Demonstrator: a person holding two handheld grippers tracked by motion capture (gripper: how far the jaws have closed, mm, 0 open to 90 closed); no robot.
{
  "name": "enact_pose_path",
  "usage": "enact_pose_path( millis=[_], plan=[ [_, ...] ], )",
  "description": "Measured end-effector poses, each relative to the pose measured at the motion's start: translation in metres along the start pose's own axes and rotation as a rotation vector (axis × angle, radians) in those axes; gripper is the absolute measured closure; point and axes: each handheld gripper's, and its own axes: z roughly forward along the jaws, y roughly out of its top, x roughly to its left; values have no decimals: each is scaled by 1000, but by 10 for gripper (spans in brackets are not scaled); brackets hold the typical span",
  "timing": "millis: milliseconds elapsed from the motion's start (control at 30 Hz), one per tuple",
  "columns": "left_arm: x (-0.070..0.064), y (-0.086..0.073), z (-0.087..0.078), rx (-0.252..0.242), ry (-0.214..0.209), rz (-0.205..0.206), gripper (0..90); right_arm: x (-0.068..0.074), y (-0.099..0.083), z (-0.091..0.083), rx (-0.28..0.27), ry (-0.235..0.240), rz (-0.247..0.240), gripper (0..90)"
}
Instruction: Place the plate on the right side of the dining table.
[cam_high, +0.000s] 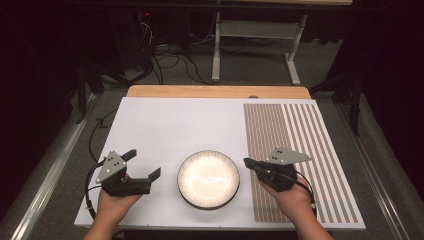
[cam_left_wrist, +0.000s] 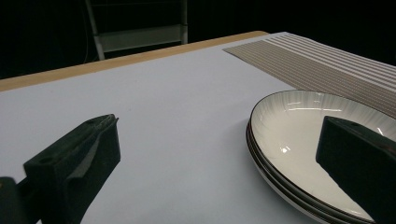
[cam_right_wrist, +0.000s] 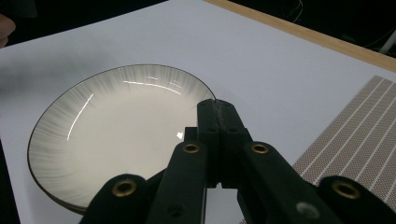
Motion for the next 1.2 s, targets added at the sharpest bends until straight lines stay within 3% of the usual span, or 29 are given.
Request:
enact_pose_path(
  millis=[167,300,500,733,1033,1200],
  plan=[
    [0,0,0,-2,7,3,3,4,-1,10,14,14,-22,900],
    [0,0,0,-6,8,2,2,5,-7,11,20,20,-11,900],
    [-2,1,-1,-25,13,8,1,7,-16,14,73,27,-5,900],
    [-3,0,-1,-27,5,17,1,11,-22,18,113,24,-33,900],
    [-4,-1,0,-28,-3,21,1,12,-25,20,127,18,-64,900],
    [-4,-1,0,-30,-4,23,1,13,-25,20,136,23,-49,900]
  ],
)
